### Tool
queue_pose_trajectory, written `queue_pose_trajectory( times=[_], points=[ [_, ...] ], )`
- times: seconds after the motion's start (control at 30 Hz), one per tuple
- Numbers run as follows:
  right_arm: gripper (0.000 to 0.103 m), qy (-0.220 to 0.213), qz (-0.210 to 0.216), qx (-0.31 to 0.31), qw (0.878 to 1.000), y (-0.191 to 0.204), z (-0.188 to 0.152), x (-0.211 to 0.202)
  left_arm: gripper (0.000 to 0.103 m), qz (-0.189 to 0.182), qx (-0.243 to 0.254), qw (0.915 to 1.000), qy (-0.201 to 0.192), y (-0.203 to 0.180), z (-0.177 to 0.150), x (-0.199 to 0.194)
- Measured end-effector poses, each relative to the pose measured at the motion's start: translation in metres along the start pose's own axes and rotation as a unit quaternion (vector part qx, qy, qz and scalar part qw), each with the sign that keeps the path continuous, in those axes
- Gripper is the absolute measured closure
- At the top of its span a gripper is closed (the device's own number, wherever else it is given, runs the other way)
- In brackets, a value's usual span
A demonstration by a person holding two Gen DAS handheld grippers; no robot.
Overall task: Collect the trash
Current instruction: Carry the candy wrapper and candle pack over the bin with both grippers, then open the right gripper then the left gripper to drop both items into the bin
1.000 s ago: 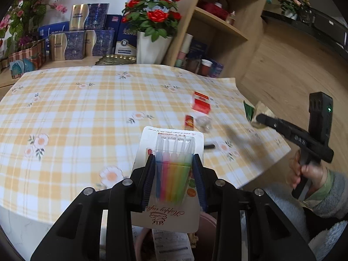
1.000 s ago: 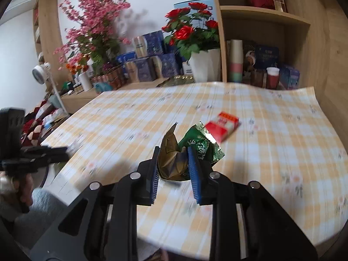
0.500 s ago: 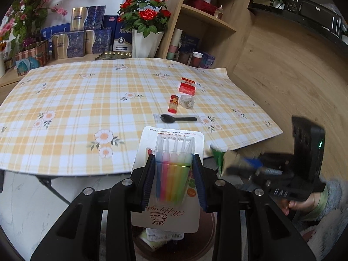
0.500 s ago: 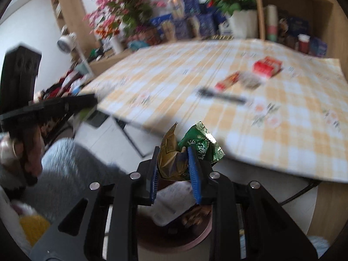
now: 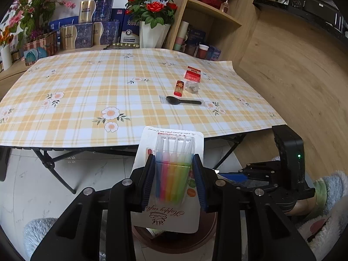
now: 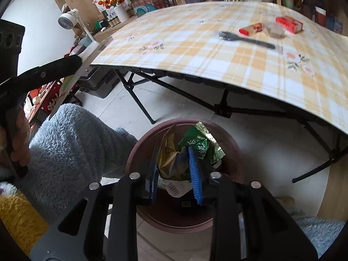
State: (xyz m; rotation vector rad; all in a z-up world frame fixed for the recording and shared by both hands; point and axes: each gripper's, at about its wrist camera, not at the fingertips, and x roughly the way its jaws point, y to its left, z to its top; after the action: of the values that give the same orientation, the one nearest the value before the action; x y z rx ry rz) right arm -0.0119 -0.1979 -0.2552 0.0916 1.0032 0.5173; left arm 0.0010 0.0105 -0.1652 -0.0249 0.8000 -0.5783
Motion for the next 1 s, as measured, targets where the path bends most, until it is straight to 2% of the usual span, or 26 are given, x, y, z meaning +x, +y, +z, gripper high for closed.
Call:
queue_pose_trajectory(
  times=[0.03, 0.2, 0.3, 0.47, 0.6, 0.9, 1.0],
  points=[
    [0.065, 0.001, -0.002, -0.002, 1.0, 0.001, -0.001, 0.001, 0.069, 0.0, 0.0, 1.0, 0.0, 0.0, -0.001, 0.0],
    [0.028, -0.028, -0.011, -0.004, 1.0, 0.002, 0.001, -0.011, 0.069, 0.006, -0.001, 1.0, 0.004, 0.004, -0.002, 0.004],
    [0.012, -0.051, -0.029, 0.008, 0.998, -0.004, 0.004, -0.022, 0.069, 0.017, 0.015, 0.9997, 0.002, 0.003, -0.002, 0.007],
    [0.007, -0.099, -0.096, 0.023, 0.99, -0.014, 0.005, -0.043, 0.069, 0.018, 0.027, 0.9994, 0.007, 0.004, -0.002, 0.018],
    [0.006, -0.117, -0.124, 0.039, 0.984, -0.026, 0.007, -0.049, 0.069, 0.015, 0.046, 0.9986, 0.02, -0.001, -0.013, 0.034],
    [0.006, -0.112, -0.137, 0.069, 0.982, -0.044, 0.005, -0.046, 0.069, 0.003, 0.063, 0.9942, 0.088, -0.007, -0.032, 0.067],
    [0.006, -0.114, -0.136, 0.073, 0.981, -0.045, 0.004, -0.048, 0.068, 0.0, 0.066, 0.9929, 0.099, -0.009, -0.034, 0.072]
  ],
)
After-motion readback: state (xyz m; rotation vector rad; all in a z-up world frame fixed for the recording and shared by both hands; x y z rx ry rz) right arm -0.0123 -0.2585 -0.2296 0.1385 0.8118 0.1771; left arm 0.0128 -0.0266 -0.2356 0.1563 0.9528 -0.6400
